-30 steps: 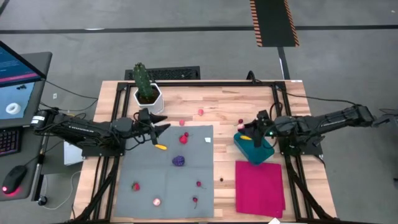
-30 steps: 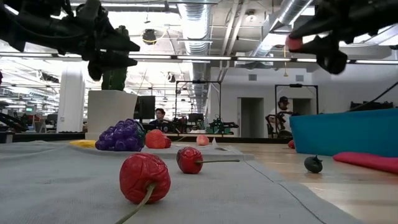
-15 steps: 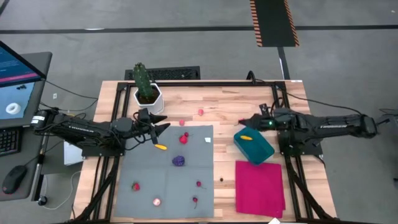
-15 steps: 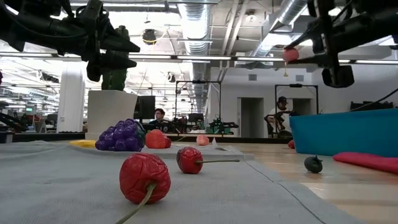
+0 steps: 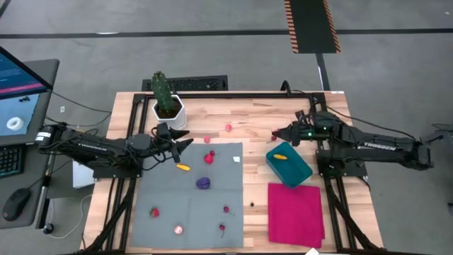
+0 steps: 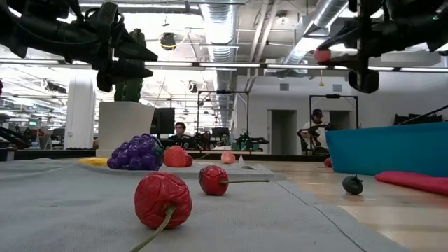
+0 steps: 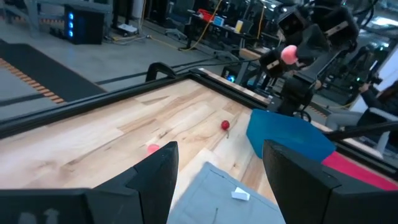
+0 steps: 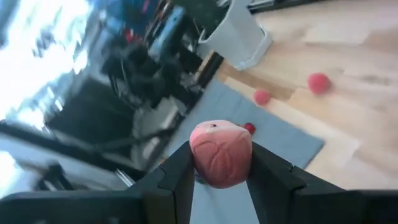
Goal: Pick and placing Produce into tupperware
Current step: Put the pink peach into the blue bin
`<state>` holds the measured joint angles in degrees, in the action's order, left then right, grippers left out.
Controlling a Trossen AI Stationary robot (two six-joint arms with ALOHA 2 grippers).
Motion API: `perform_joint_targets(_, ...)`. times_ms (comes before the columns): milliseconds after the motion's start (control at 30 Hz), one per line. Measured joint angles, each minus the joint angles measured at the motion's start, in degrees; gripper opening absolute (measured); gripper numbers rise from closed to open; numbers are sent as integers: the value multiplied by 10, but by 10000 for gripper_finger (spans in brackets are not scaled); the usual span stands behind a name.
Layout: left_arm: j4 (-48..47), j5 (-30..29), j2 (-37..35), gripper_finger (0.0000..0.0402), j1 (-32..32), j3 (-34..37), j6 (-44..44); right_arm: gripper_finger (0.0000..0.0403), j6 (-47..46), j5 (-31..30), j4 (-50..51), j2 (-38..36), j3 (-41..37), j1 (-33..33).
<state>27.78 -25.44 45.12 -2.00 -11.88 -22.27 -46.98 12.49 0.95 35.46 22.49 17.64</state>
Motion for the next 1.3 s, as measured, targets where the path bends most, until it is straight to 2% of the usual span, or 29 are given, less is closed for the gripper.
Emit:
perform_joint_targets(167, -2, 10, 0, 224, 0, 0, 15, 143, 116, 9, 64, 0, 13, -36)
perform_joint_targets(333, -5, 11, 0, 224, 0, 0, 23, 144, 154, -9, 186, 0, 34, -104)
perform_joint_targets(467, -9, 11, 0, 224, 0, 0, 22, 144, 142, -65, 308, 3, 56, -155)
perform_joint_targets(700, -24, 11, 0, 224, 0, 0, 16, 144, 50, -138, 425, 15, 68, -249)
perform_joint_targets(933, -23, 11, 0, 224, 0, 0, 11, 149, -37, -147, 445, 46, 69, -270)
perform_joint_targets(1167, -15, 11, 0, 224, 0, 0, 11, 149, -57, -143, 442, 90, 69, -269)
perform_joint_targets(1300, -14, 11, 0, 224, 0, 0, 11, 131, -57, -139, 439, 121, 69, -269)
